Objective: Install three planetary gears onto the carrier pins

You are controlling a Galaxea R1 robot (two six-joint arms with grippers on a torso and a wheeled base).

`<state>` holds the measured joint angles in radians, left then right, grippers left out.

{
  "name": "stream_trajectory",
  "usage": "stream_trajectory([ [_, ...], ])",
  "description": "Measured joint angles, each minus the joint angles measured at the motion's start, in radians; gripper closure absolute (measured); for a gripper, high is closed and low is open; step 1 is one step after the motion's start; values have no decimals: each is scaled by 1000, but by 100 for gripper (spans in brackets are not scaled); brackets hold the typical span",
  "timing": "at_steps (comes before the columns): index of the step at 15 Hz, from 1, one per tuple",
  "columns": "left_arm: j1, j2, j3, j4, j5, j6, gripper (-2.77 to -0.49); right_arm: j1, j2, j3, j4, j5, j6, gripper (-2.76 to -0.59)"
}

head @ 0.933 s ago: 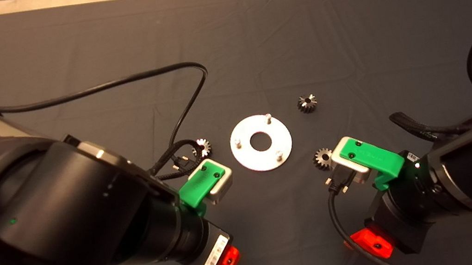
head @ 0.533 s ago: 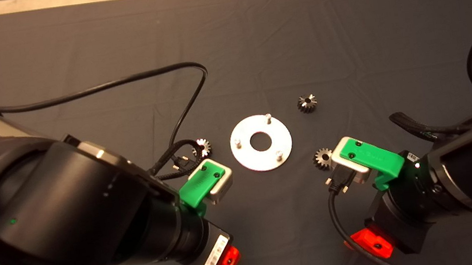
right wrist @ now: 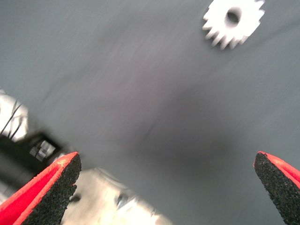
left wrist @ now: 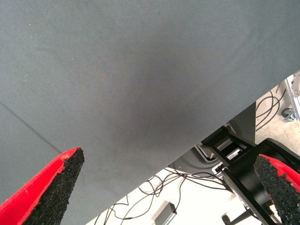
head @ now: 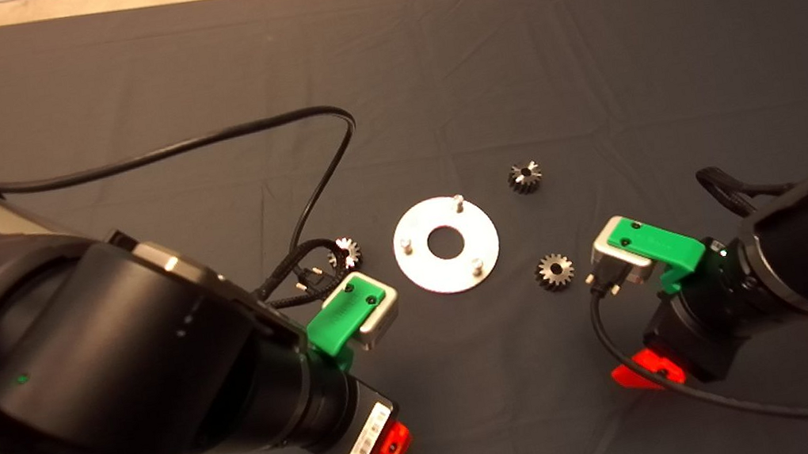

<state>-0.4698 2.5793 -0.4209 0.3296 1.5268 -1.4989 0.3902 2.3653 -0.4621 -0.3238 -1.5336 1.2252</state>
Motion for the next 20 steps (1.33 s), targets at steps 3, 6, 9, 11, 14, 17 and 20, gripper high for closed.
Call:
stream_trajectory([
  [3, 0, 0, 0, 0, 0, 0, -265, -25, -2, -58, -63, 0, -37, -276],
  [6, 0, 0, 0, 0, 0, 0, -265, -64, 19, -116, -124, 0, -74, -276],
  [9, -2, 0, 0, 0, 0, 0, -264, -88, 45, -161, -163, 3, -99, -276],
  [11, -2, 0, 0, 0, 0, 0, -264, -98, 48, -181, -190, 3, -118, -276],
  [14, -2, 0, 0, 0, 0, 1, -264, -110, 54, -216, -215, 3, -151, -276],
  [17, -2, 0, 0, 0, 0, 1, -264, -111, 53, -233, -228, 3, -173, -276],
  [20, -2, 0, 0, 0, 0, 0, -264, -124, 50, -243, -234, 3, -181, -276],
])
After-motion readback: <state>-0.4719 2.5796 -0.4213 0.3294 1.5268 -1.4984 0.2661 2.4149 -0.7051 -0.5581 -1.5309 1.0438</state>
